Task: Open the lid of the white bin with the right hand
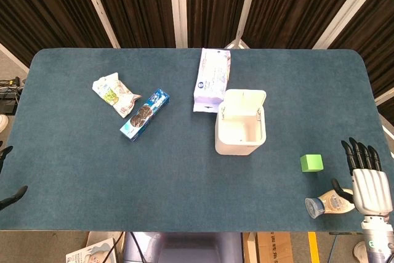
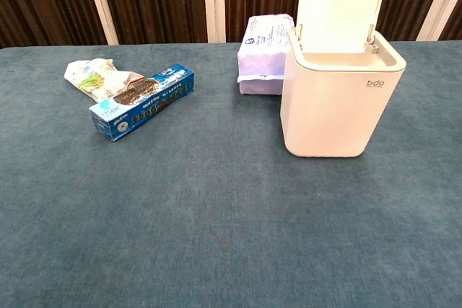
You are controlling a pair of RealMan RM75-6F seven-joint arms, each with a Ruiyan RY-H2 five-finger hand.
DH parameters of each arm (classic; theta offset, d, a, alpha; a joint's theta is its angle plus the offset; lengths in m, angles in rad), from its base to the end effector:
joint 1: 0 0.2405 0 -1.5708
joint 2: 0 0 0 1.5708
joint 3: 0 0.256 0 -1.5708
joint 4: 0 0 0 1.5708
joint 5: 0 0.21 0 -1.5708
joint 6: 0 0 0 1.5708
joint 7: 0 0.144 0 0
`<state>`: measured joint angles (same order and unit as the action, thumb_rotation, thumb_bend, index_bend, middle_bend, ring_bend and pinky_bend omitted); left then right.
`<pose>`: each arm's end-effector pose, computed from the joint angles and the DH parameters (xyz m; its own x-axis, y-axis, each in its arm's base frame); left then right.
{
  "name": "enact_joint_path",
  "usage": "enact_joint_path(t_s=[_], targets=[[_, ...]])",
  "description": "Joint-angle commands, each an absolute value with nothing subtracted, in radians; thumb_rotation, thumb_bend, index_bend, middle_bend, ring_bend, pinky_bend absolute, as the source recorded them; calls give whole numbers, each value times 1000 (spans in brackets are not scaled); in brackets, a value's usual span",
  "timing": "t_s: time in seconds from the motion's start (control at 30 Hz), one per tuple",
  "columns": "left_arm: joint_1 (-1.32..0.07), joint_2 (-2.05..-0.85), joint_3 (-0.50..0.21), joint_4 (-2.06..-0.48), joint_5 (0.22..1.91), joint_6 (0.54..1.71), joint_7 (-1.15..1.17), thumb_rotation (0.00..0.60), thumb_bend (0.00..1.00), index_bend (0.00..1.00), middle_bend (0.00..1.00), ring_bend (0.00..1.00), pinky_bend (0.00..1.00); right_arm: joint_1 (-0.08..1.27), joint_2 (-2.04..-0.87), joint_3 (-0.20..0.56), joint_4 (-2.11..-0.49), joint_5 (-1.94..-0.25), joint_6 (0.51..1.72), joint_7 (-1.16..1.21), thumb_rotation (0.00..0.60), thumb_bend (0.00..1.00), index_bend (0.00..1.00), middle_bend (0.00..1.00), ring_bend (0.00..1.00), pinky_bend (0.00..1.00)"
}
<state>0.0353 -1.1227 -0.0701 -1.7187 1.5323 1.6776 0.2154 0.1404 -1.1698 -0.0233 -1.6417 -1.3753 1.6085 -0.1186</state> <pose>-0.2943 0.1460 0.1766 0.4966 -0.1477 0.8553 0.8679 0.0956 -0.4875 -0.3074 -0.1811 0.1530 0.4353 0.0519 0.8988 -0.8993 0.0709 0.4315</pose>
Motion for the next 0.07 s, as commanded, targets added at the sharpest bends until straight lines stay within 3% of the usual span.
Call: enact_joint_path(t_s=[0.03,0.07], targets=[[33,-1121,-67,-1721,1533,1670,218,600,68,162,74,0,0,124,-1191,-12,-1614,-1382,1618,-96,600,293,30,20,17,0],[32,-1120,-66,-1720,1535,1667,218,600,68,162,74,0,0,123,-1191,-10,-1611,-1390,1620,-83,600,293,33,20,17,0]])
